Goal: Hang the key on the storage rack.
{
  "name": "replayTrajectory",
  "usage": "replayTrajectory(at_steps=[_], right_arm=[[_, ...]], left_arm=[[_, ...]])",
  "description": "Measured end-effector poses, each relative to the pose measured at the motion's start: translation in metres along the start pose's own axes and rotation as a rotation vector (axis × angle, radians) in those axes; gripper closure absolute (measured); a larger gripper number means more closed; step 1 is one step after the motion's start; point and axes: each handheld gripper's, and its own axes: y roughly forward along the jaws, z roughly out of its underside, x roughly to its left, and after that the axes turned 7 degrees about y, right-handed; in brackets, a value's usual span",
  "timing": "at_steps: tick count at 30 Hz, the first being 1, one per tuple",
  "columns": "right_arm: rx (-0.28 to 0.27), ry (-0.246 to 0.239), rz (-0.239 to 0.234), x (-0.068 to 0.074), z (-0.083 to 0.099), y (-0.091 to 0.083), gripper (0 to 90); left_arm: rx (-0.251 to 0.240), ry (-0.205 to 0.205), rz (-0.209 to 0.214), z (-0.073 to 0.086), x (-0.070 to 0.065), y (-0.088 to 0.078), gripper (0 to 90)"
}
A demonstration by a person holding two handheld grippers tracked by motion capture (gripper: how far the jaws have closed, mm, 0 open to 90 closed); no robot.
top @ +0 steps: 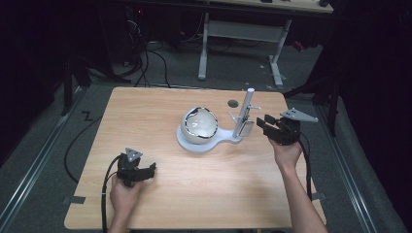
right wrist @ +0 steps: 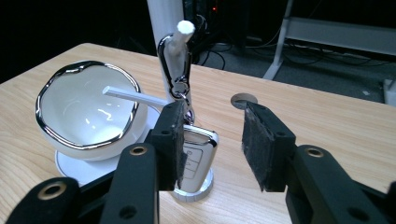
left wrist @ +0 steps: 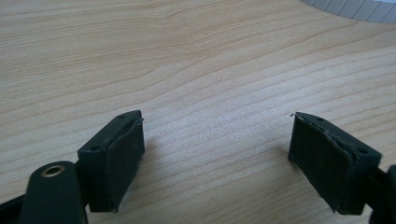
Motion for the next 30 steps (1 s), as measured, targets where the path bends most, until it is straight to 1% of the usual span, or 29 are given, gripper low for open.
replayTrajectory(at_steps=[5, 11, 14, 19, 23, 30], right_arm=[[0.0, 0.008, 0.008, -0.004, 0.003, -0.006, 56.4], [-0.001, 0.026, 0.001, -0.007, 0.006, -0.012, 55.4], [0.003, 0.023, 0.002, -0.008, 0.007, -0.014, 55.2], [-0.006, 0.026, 0.004, -0.01, 0.01, -0.02, 55.3], [-0.032, 0.028, 0.008, -0.01, 0.013, -0.026, 55.8], [-0.035, 0.031, 0.011, -0.012, 0.017, -0.033, 55.8]], left_arm=[[0.001, 0.0, 0.0, 0.0, 0.0, 0.0, 18.6], [0.001, 0.0, 0.0, 0.0, 0.0, 0.0, 18.7], [0.001, 0.001, 0.0, 0.0, 0.0, 0.0, 18.6], [0.001, 0.001, 0.0, 0.0, 0.0, 0.0, 18.7], [0.001, 0.001, 0.0, 0.0, 0.0, 0.0, 18.7], [0.002, 0.001, 0.0, 0.0, 0.0, 0.0, 18.7]])
